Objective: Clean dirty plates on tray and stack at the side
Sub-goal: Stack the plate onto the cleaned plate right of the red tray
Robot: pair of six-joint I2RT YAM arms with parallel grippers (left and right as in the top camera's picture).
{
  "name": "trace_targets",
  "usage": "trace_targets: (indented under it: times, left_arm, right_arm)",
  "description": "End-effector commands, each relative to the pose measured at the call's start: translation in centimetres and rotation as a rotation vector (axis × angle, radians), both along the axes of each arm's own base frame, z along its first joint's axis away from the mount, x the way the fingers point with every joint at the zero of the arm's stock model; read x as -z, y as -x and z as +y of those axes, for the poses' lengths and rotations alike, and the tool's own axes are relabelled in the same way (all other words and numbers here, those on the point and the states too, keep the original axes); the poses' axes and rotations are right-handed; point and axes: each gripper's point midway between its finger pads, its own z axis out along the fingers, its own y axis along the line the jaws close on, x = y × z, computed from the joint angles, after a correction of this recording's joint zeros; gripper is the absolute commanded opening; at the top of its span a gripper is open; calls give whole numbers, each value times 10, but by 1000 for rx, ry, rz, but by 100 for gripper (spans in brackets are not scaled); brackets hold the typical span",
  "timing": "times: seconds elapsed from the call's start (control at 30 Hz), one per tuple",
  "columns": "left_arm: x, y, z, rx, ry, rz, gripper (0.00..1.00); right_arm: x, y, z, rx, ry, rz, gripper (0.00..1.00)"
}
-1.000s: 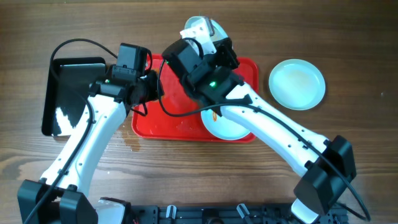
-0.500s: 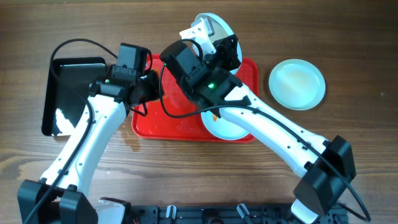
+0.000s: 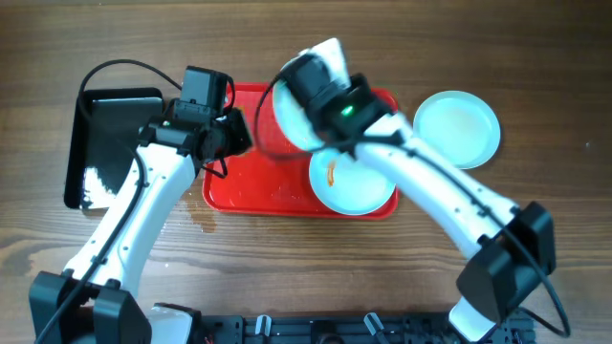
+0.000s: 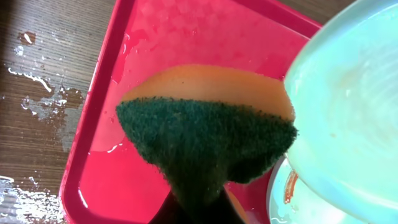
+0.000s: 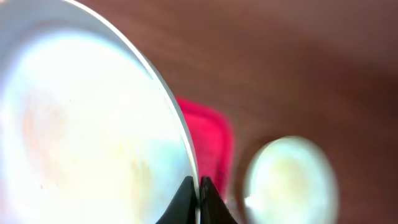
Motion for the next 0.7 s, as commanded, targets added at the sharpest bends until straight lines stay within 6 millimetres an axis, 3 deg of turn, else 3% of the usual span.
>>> trace_targets:
  times: [0.0,0.17,0.23,0.33,0.47,0.67]
  left_arm:
    - [3,-2,1,-11,7,5,4]
    - [1,-6,0,-11,11,-11,4]
    - [1,-5,0,-11,11,-11,4]
    - [2,-5,0,-11,10,-7,4]
    - [2,-4,0,-11,9,-6,4]
    - [2,-4,0,-11,9,-4,4]
  right_arm:
    - [-26,-6,-40,91,-366,85,4]
    - [-7,-9,-186,440,-355,145,4]
    - [8,-4,-223,534,-390,172,4]
    - [33,5,-258,654,-492,207,4]
    - [67,14,-289,735,-606,225,4]
    - [102,28,-302,794,-630,247,4]
